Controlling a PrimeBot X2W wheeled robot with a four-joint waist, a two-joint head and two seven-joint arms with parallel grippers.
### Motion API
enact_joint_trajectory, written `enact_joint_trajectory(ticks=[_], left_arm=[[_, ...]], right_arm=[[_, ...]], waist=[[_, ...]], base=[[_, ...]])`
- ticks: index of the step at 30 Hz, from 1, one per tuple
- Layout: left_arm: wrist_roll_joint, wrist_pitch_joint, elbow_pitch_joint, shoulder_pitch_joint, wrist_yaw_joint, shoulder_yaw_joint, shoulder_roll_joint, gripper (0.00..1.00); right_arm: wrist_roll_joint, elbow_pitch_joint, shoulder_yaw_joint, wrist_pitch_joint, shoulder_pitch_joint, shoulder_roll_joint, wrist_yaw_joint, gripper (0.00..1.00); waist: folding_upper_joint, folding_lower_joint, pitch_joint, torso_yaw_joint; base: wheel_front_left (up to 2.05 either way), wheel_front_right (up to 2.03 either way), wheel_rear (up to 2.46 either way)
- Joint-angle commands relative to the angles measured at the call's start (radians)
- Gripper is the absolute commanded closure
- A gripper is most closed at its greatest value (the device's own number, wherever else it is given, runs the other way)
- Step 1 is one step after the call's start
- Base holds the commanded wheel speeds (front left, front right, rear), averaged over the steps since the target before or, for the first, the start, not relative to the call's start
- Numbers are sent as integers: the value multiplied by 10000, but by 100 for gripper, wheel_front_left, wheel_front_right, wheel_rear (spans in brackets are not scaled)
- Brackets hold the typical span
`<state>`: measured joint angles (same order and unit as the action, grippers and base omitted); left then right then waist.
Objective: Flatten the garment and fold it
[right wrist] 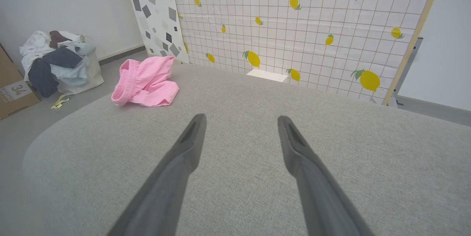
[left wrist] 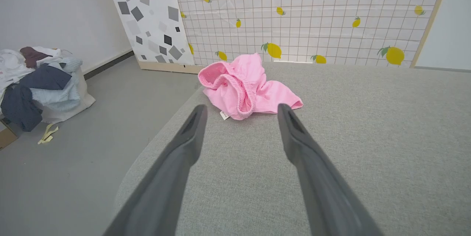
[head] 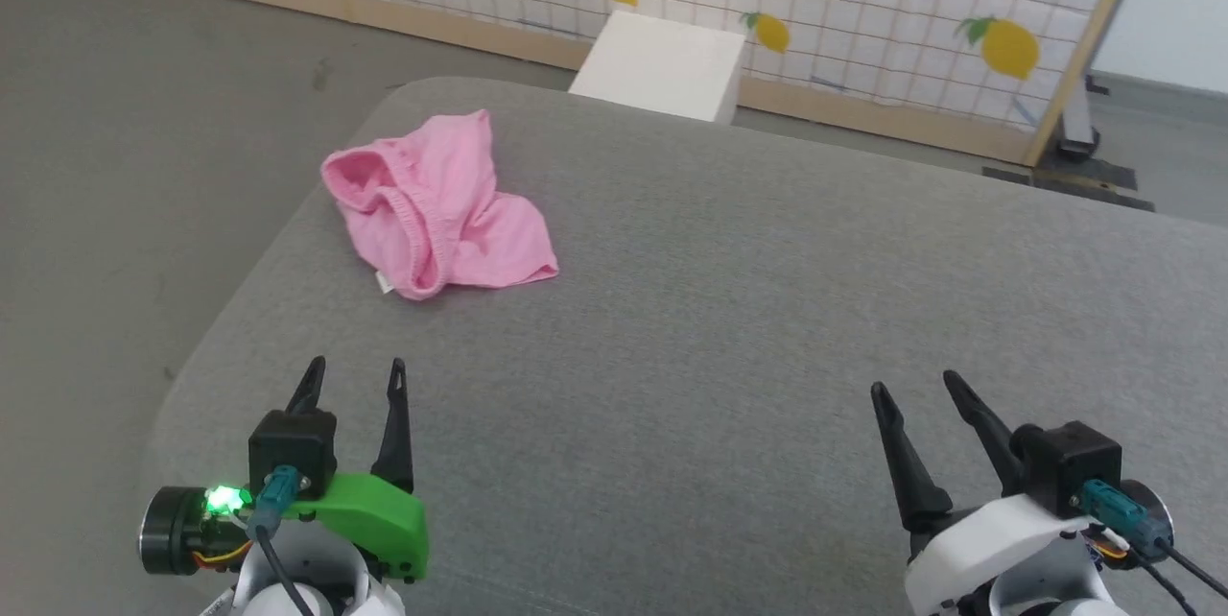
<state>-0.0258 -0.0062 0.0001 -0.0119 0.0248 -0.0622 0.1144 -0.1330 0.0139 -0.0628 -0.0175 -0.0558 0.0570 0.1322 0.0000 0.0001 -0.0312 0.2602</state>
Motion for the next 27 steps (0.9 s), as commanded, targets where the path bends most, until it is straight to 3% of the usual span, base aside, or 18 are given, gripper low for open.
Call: enact_joint_trajectory(ticks=[1, 15, 27], left_arm=[[67, -88, -42, 134, 57, -38, 96, 0], [48, -160, -213, 233, 151, -248, 317, 0], [-7, -162, -316, 305, 276, -442, 462, 0]], right_arm=[[-92, 71, -34, -21, -144, -4, -10, 0], [-330, 194, -170, 5, -308, -40, -12, 0], [-461, 240, -265, 62, -331, -55, -14, 0]], waist=[[0, -1, -59, 270], [0, -1, -64, 1143], [0, -1, -16, 1468]], base=[[0, 0, 0], [0, 0, 0], [0, 0, 0]])
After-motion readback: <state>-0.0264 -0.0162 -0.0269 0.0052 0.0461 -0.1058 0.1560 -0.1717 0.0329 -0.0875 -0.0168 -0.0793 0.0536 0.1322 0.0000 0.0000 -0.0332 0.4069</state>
